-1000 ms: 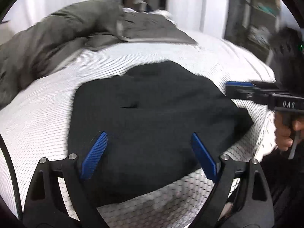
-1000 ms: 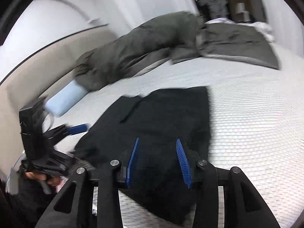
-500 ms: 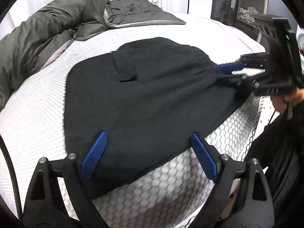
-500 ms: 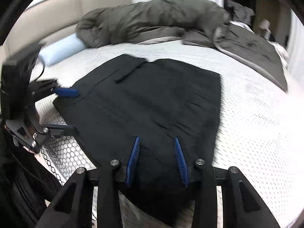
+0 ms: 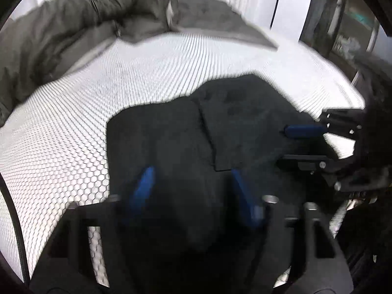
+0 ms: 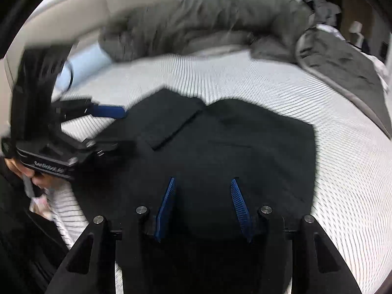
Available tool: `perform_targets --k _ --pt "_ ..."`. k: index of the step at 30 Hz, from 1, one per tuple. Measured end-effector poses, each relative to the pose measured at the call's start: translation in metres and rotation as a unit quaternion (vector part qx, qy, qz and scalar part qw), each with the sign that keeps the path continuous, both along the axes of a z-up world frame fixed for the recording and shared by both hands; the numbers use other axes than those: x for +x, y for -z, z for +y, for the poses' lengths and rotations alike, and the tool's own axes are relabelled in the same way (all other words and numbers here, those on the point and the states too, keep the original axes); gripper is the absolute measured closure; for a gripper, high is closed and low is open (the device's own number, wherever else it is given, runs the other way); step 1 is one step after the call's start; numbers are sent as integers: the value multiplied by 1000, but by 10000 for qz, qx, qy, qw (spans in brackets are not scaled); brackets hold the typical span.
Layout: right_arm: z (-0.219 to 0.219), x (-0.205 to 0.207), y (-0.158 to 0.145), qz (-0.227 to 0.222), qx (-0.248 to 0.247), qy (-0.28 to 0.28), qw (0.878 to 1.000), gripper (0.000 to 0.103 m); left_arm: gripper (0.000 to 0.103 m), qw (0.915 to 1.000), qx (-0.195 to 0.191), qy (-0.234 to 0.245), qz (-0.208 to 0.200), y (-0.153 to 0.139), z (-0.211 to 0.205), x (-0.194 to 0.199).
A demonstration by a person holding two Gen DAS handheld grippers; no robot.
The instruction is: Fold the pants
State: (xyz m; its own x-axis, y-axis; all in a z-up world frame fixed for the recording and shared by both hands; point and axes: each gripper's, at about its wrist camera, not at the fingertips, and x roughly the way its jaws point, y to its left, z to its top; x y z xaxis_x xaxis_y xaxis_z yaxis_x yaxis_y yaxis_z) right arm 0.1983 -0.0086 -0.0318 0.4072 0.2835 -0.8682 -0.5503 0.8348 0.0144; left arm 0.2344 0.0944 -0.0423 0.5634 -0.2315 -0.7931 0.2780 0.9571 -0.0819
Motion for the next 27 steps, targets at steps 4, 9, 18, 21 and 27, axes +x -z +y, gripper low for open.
perform_targets --k 4,9,18,21,27 --pt "-9 14 17 340 -352 141 9987 58 45 9997 90 240 -5 9 6 4" --pt "-39 6 7 454 -67 124 9989 61 38 9996 240 105 -76 8 9 -5" --pt "-13 33 -8 117 92 334 9993 61 38 9979 -190 -596 -177 -15 18 20" --pt "9 48 7 146 -436 340 9984 61 38 9952 -108 -958 150 0 22 40" --pt "-18 47 15 165 -782 563 9952 61 33 9929 -145 -1160 205 2 37 28"
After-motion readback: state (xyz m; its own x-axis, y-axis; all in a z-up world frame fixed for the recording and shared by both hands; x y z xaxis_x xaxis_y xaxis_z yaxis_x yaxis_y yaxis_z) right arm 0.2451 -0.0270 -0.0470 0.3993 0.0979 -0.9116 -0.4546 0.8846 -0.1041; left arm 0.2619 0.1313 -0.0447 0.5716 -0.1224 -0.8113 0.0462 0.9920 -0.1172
